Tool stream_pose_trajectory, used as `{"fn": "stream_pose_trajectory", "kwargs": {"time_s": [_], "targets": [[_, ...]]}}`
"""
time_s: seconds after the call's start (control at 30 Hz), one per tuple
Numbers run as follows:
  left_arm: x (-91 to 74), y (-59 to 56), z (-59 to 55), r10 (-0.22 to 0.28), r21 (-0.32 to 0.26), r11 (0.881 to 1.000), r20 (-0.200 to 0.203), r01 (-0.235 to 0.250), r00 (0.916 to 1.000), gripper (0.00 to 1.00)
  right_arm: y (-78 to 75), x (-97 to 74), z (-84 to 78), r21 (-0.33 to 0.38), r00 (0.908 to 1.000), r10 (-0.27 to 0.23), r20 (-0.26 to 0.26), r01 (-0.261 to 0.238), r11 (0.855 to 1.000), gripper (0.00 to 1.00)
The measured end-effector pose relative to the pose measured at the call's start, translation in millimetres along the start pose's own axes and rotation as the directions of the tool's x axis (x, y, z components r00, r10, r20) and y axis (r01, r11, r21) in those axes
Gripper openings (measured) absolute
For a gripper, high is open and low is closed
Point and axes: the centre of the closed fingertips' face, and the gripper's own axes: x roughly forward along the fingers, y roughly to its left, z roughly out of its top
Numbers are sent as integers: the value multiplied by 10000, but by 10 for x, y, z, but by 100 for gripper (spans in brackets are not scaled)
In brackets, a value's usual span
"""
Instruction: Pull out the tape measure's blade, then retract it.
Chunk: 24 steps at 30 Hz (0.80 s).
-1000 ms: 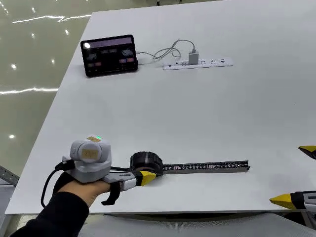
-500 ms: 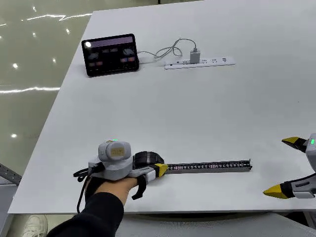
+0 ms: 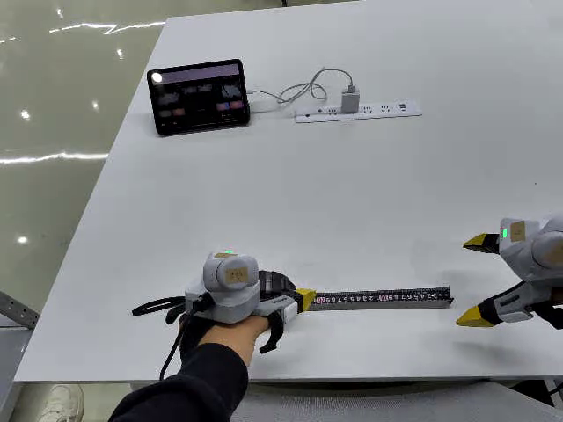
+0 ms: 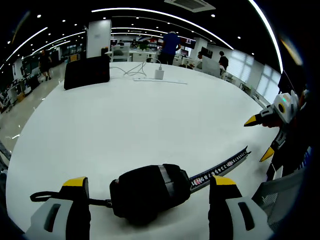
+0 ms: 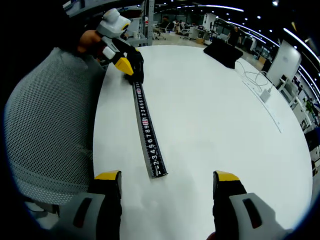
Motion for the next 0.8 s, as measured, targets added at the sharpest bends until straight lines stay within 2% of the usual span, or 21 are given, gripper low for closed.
{"fn": "stream_pose_trajectory", "kwargs": {"time_s": [0.07, 0.17, 0.23, 0.33, 0.37, 0.5, 0.67, 0.7, 0.8], "targets": [[12, -6, 20, -26, 153, 9999, 94, 25, 10000, 96, 15, 51, 10, -158, 9993, 319, -189, -322, 9994, 70], [12, -8, 17, -40, 174, 9998, 92, 39, 9999, 95, 16, 125, -4, -511, 9976, 544, -428, -566, 9971, 62], [15, 0, 20, -40, 176, 9998, 119, 38, 9999, 95, 43, 166, -22, -450, 9955, 775, -549, -800, 9958, 56], [18, 0, 21, -59, 280, 9996, 132, 55, 9999, 94, 68, 215, -64, -817, 9939, 856, -692, -912, 9925, 42], [13, -6, 31, -110, 305, 9995, 201, 104, 9997, 93, 89, 237, -95, -874, 9913, 1013, -838, -1086, 9902, 41], [-2, -17, 43, -200, 355, 9992, 259, 191, 9995, 89, 93, 252, -135, -1337, 9893, 1002, -1056, -1140, 9844, 31], [6, -3, 44, -155, 262, 9995, 267, 148, 9995, 88, 134, 260, -177, -1309, 9848, 1246, -1209, -1402, 9814, 22], [9, -17, 37, -248, 94, 9997, 253, 246, 9994, 88, 145, 272, -195, -1334, 9827, 1300, -1319, -1475, 9800, 19], [9, 1, 32, -185, 32, 9998, 249, 184, 9995, 87, 153, 292, -205, -1408, 9825, 1296, -1341, -1483, 9789, 12]]}}
